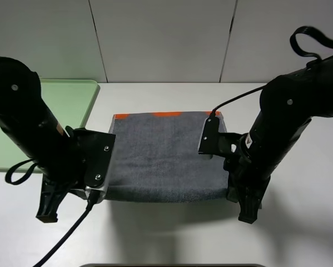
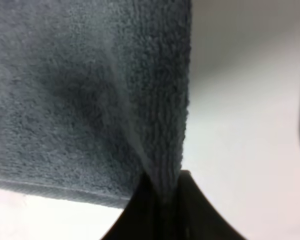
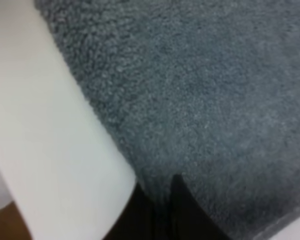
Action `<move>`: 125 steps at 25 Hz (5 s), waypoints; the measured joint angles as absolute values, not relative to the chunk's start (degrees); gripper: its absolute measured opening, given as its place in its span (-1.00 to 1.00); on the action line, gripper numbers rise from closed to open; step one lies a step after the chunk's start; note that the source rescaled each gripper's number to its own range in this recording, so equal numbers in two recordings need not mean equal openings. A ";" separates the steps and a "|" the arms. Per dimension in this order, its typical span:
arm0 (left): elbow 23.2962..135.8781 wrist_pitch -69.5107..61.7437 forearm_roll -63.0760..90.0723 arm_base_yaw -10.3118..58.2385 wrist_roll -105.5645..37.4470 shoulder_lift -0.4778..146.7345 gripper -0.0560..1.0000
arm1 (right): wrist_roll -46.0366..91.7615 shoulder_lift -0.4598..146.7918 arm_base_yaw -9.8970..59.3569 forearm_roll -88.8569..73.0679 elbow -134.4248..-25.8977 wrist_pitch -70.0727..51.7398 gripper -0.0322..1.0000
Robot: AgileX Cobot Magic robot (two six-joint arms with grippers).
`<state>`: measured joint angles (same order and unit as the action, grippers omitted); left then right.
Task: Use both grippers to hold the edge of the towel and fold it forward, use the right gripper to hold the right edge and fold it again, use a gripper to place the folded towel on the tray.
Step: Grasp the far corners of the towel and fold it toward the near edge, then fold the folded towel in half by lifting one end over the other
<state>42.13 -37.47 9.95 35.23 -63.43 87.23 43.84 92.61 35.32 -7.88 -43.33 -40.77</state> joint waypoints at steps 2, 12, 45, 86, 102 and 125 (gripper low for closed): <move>42.13 -39.54 10.02 35.23 -63.43 85.17 -0.89 | 43.85 90.15 35.32 -8.79 -43.33 -42.33 -0.94; 42.09 -48.89 10.61 35.27 -63.42 76.80 -0.89 | 40.45 76.25 35.32 -13.62 -43.31 -48.90 -0.94; 34.74 -23.89 13.89 34.36 -63.42 75.48 -0.89 | 39.77 80.31 35.32 -4.11 -46.66 -47.87 -0.94; 40.52 -2.86 13.79 25.16 -63.64 98.41 -0.89 | 39.75 100.97 35.32 5.50 -60.87 -40.01 -0.94; 40.52 -1.35 13.62 25.16 -63.78 98.09 0.16 | 28.76 101.09 35.32 15.23 -60.87 -36.79 0.53; 40.70 1.10 16.42 25.16 -56.04 87.69 1.00 | 13.04 95.38 35.32 18.71 -60.87 -36.85 0.99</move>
